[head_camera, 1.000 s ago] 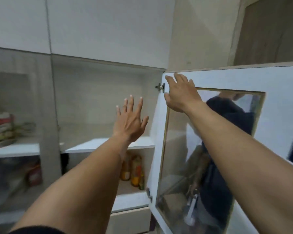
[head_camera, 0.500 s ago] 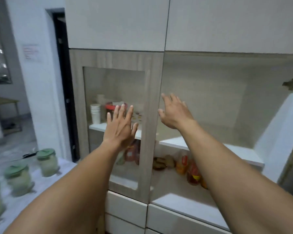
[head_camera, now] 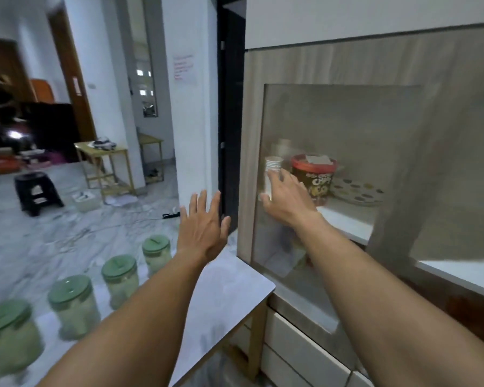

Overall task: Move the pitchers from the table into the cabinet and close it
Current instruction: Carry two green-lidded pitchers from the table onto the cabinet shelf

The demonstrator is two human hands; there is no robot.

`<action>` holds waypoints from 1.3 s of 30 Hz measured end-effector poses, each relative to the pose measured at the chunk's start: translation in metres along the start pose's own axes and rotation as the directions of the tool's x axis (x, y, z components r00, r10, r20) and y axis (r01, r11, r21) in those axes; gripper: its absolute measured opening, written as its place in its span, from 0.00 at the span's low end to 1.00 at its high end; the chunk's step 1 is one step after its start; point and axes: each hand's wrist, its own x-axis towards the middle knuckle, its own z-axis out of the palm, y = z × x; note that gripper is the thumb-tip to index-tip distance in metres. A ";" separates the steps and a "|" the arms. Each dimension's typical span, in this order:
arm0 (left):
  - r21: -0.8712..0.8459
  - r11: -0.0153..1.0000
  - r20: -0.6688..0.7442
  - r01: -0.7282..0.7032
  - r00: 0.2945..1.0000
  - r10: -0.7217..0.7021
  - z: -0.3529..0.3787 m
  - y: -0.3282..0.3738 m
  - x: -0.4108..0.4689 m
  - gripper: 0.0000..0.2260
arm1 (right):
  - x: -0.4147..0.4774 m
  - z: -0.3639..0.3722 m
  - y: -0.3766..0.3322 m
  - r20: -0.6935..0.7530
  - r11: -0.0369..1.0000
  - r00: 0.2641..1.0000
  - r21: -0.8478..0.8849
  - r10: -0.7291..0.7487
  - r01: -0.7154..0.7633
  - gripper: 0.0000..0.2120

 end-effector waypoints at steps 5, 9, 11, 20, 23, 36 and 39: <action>-0.022 0.990 0.033 0.143 0.989 -0.142 0.047 -0.055 0.011 0.28 | 0.055 0.080 -0.021 0.096 0.996 0.992 0.055 -0.082 0.077 0.32; -0.059 0.959 0.062 0.275 0.960 -0.272 0.096 -0.093 0.024 0.28 | 0.098 0.146 -0.029 0.177 0.985 0.974 0.120 -0.141 0.121 0.31; -0.082 0.933 0.085 0.350 0.935 -0.343 0.121 -0.106 0.029 0.28 | 0.119 0.180 -0.030 0.234 0.978 0.956 0.152 -0.176 0.143 0.31; -0.354 0.536 0.089 0.766 0.598 -0.796 0.224 -0.137 0.054 0.31 | 0.198 0.329 -0.037 0.376 0.935 0.881 0.312 -0.285 0.169 0.30; -0.477 0.292 0.126 0.829 0.393 -0.911 0.261 -0.147 0.053 0.34 | 0.209 0.377 -0.039 0.423 0.922 0.869 0.376 -0.255 0.087 0.30; -0.545 0.038 0.174 0.837 0.157 -0.972 0.347 -0.197 0.067 0.20 | 0.220 0.494 -0.054 0.557 0.733 0.829 0.545 0.046 -0.407 0.18; -0.543 0.062 0.174 0.838 0.184 -0.967 0.350 -0.201 0.077 0.15 | 0.223 0.505 -0.057 0.618 0.652 0.784 0.571 0.059 -0.499 0.16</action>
